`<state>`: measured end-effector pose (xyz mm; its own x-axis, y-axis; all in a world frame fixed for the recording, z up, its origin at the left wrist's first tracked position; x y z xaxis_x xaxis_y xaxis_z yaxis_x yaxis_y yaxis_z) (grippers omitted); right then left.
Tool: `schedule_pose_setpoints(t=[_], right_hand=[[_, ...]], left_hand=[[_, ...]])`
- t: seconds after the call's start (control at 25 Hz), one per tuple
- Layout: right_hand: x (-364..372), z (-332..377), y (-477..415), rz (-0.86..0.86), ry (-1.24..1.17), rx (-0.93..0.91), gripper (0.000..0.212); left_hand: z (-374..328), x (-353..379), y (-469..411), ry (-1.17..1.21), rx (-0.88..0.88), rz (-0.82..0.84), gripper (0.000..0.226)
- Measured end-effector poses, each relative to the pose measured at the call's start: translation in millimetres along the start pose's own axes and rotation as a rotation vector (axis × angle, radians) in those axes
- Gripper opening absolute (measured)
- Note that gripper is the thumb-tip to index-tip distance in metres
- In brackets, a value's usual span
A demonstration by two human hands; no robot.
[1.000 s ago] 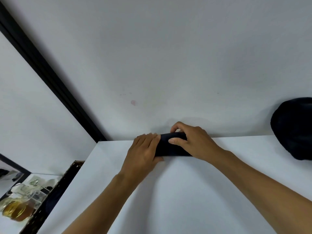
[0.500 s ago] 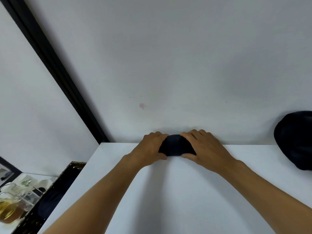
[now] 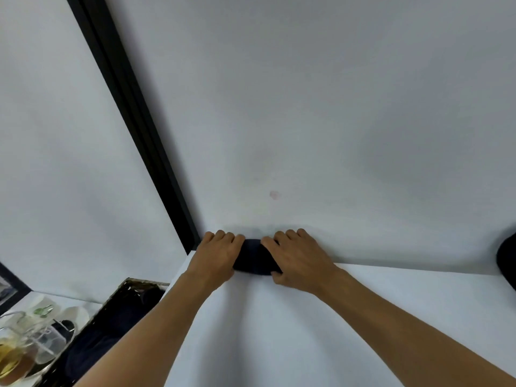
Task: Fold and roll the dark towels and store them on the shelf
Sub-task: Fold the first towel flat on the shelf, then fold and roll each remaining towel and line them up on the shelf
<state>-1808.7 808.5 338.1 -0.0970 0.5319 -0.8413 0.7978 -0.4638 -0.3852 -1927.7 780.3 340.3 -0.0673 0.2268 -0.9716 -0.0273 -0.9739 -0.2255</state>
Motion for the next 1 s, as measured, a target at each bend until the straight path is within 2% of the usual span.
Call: schedule_pose_setpoints(t=[0.12, 0.28, 0.44, 0.52, 0.6, 0.68, 0.72, 0.76, 0.84, 0.92, 1.0], right_hand=[[1.9, 19.1, -37.6, 0.004, -0.017, 0.000, 0.046], [5.3, 24.0, -50.4, 0.005, -0.025, 0.064, 0.037], [11.8, 25.8, -35.6, 0.098, -0.017, 0.112, 0.053], [6.3, 20.1, -24.6, 0.130, -0.106, 0.152, 0.062], [-5.3, 0.3, -3.7, 0.148, -0.154, 0.220, 0.061], [-23.0, -29.6, 29.4, 0.137, -0.138, 0.281, 0.051], [-35.2, -48.4, 47.1, 0.125, -0.132, 0.322, 0.046], [-43.6, -69.9, 68.8, 0.135, -0.114, 0.370, 0.041], [-61.9, -114.1, 118.0, 0.159, 0.007, 0.486, 0.032], [-78.5, -159.9, 176.0, 0.224, 0.205, 0.605, 0.025], [-73.9, -201.4, 247.3, 0.418, 0.254, 0.723, 0.031]], left_hand=[[34.6, -2.9, -2.8, -0.061, -0.087, -0.065, 0.058], [37.2, 4.5, -0.3, -0.096, -0.125, -0.036, 0.064], [29.5, 1.5, 6.8, -0.072, -0.131, -0.058, 0.068], [16.8, -5.6, 6.8, -0.047, -0.172, 0.035, 0.063], [2.5, -17.2, 0.6, -0.036, -0.236, 0.019, 0.053], [-41.6, -42.2, -10.2, 0.104, -0.158, -0.078, 0.050], [-73.6, -53.3, -17.5, 0.202, -0.057, -0.137, 0.049], [-113.1, -58.0, -24.3, 0.315, 0.046, -0.129, 0.046], [-201.3, -63.9, -32.2, 0.530, 0.204, -0.028, 0.037], [-287.7, -60.6, -39.4, 0.619, 0.295, 0.085, 0.030], [-360.9, -59.2, -43.0, 0.715, 0.366, 0.149, 0.030]])
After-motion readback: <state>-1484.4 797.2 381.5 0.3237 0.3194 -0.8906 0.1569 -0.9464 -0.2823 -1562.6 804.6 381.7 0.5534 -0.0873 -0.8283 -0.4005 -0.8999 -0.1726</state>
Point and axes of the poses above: each hand's wrist, its own y-axis away from the middle knuckle, its own x-axis out of the palm, z = x × y, the point moved 9 cm from there along -y, towards the middle knuckle, and after that the axes turned 14 degrees about y, right-handed, at the moved point
